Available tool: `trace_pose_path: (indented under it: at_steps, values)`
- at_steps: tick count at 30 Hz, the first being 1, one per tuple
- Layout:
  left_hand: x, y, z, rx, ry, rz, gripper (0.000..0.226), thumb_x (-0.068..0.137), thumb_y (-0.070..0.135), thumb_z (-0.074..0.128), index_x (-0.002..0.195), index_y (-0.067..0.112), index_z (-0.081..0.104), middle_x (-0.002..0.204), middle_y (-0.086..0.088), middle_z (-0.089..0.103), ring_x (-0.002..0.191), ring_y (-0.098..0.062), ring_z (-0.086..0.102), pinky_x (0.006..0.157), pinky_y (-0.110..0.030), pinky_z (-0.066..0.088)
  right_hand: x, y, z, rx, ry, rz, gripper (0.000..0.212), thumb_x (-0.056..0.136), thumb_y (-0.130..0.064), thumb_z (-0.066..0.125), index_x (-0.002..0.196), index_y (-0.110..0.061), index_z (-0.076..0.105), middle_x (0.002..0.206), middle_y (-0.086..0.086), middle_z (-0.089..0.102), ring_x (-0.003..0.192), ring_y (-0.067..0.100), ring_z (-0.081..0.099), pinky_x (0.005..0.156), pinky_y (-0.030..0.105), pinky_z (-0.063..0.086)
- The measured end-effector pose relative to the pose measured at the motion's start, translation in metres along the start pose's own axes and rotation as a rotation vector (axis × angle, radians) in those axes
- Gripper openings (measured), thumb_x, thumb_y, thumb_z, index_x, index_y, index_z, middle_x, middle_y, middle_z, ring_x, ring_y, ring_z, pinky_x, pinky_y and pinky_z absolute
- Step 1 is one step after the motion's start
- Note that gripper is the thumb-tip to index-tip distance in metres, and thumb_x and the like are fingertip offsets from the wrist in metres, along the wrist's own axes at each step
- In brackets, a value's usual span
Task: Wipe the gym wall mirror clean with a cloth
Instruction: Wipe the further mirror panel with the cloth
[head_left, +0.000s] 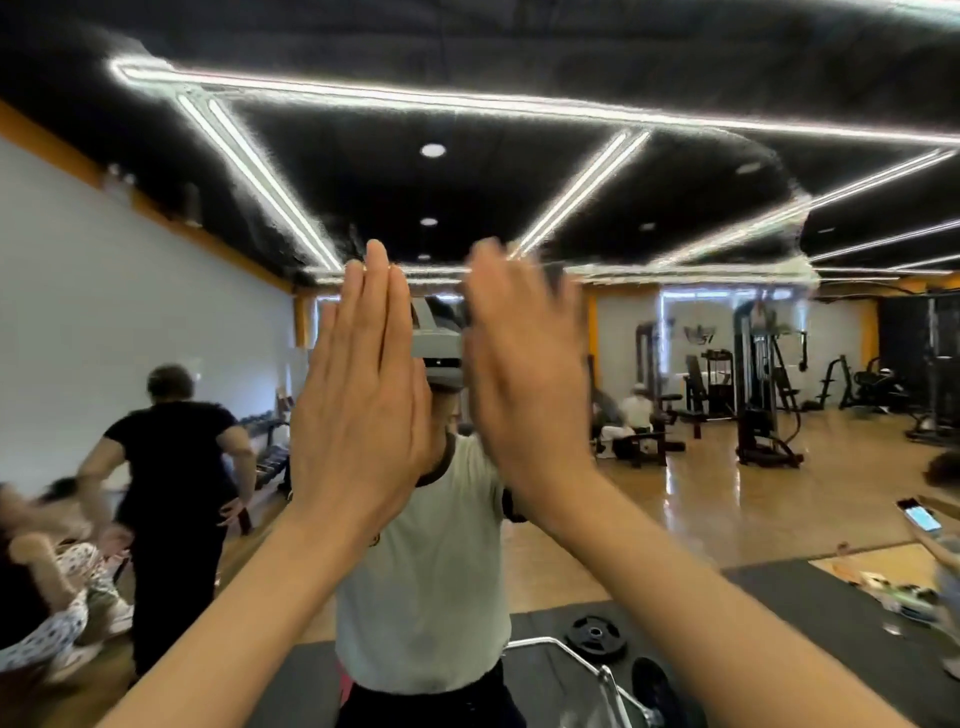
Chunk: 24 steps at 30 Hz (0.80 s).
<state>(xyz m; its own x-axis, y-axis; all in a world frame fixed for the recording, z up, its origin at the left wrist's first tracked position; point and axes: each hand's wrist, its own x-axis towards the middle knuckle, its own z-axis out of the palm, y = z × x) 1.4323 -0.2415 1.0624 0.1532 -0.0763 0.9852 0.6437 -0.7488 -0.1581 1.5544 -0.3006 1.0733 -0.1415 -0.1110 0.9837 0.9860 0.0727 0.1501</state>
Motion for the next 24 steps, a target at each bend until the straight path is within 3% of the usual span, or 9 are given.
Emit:
trace_pose_path:
  at_steps: [2,5,7,11,14,16,18,21,24]
  values:
    - [0.000,0.000,-0.001,-0.014,-0.012,-0.004,0.059,0.106,0.018,0.030,0.159,-0.001,0.012,0.168,-0.015,0.005,0.156,-0.021,-0.002,0.126,-0.031,-0.005,-0.014,-0.007,0.007,0.003,-0.101,-0.170,0.045,0.097,-0.004,0.052,0.142,-0.001,0.052,0.149,0.016,0.051,0.144,0.030,0.037,0.126,0.043,0.011]
    - [0.000,-0.001,-0.002,-0.010,-0.032,-0.004,0.061,0.105,0.018,0.029,0.160,0.001,0.008,0.169,-0.013,0.001,0.157,-0.021,-0.004,0.126,-0.030,-0.008,-0.007,0.037,-0.022,-0.066,-0.150,-0.199,0.046,0.098,-0.008,0.049,0.143,0.000,0.049,0.151,0.018,0.047,0.145,0.031,0.034,0.125,0.041,0.008]
    - [0.000,-0.001,-0.002,-0.009,-0.037,-0.004,0.063,0.104,0.018,0.029,0.160,0.001,0.007,0.169,-0.013,0.001,0.157,-0.023,-0.003,0.126,-0.030,-0.008,-0.004,0.081,-0.053,-0.093,-0.109,-0.064,0.042,0.100,-0.006,0.044,0.141,0.000,0.051,0.148,0.020,0.049,0.144,0.030,0.034,0.124,0.034,0.010]
    - [-0.001,0.002,-0.001,-0.020,-0.033,-0.014,0.062,0.104,0.019,0.025,0.160,0.000,0.008,0.169,-0.013,0.001,0.157,-0.023,-0.002,0.125,-0.029,-0.008,-0.014,0.160,-0.108,-0.138,0.075,0.326,0.041,0.104,-0.007,0.036,0.143,-0.012,0.047,0.152,0.009,0.045,0.147,-0.008,0.018,0.121,0.018,-0.004]
    - [0.000,0.002,-0.002,-0.021,-0.037,-0.013,0.061,0.104,0.021,0.021,0.160,0.001,0.007,0.169,-0.012,0.001,0.157,-0.024,-0.002,0.125,-0.029,-0.008,-0.012,0.165,-0.103,-0.156,0.232,0.591,0.043,0.105,-0.010,0.035,0.146,-0.010,0.047,0.155,0.009,0.043,0.152,0.016,0.020,0.121,0.029,-0.009]
    - [0.000,0.005,-0.003,-0.028,-0.039,-0.018,0.062,0.104,0.021,0.022,0.160,0.002,0.006,0.169,-0.012,0.000,0.157,-0.024,-0.002,0.125,-0.029,-0.009,-0.009,0.131,-0.080,-0.089,0.235,0.522,0.042,0.103,-0.008,0.038,0.143,-0.008,0.050,0.150,0.007,0.049,0.149,0.018,0.029,0.127,0.037,0.000]
    - [0.002,0.016,-0.002,-0.065,-0.022,-0.016,0.062,0.103,0.018,0.024,0.161,0.002,0.006,0.169,-0.012,0.000,0.157,-0.024,-0.002,0.125,-0.029,-0.009,-0.016,0.084,-0.051,-0.009,0.098,0.275,0.044,0.101,-0.006,0.044,0.145,-0.005,0.048,0.148,0.010,0.051,0.145,0.021,0.035,0.125,0.045,0.016]
    - [0.008,0.048,0.009,-0.109,-0.004,0.053,0.061,0.103,0.011,0.031,0.160,0.000,0.011,0.169,-0.014,0.004,0.157,-0.023,0.000,0.126,-0.031,-0.007,-0.033,0.046,-0.029,0.014,-0.114,-0.082,0.046,0.100,-0.008,0.052,0.146,-0.002,0.048,0.153,0.015,0.046,0.148,0.028,0.032,0.127,0.044,0.008]
    - [0.013,0.074,0.027,-0.156,0.013,0.065,0.063,0.101,0.003,0.039,0.158,-0.003,0.016,0.168,-0.017,0.009,0.156,-0.026,0.004,0.126,-0.032,-0.005,-0.033,0.086,-0.054,-0.016,-0.162,-0.132,0.045,0.101,-0.010,0.049,0.146,-0.003,0.047,0.155,0.014,0.043,0.149,0.027,0.029,0.127,0.041,0.005]
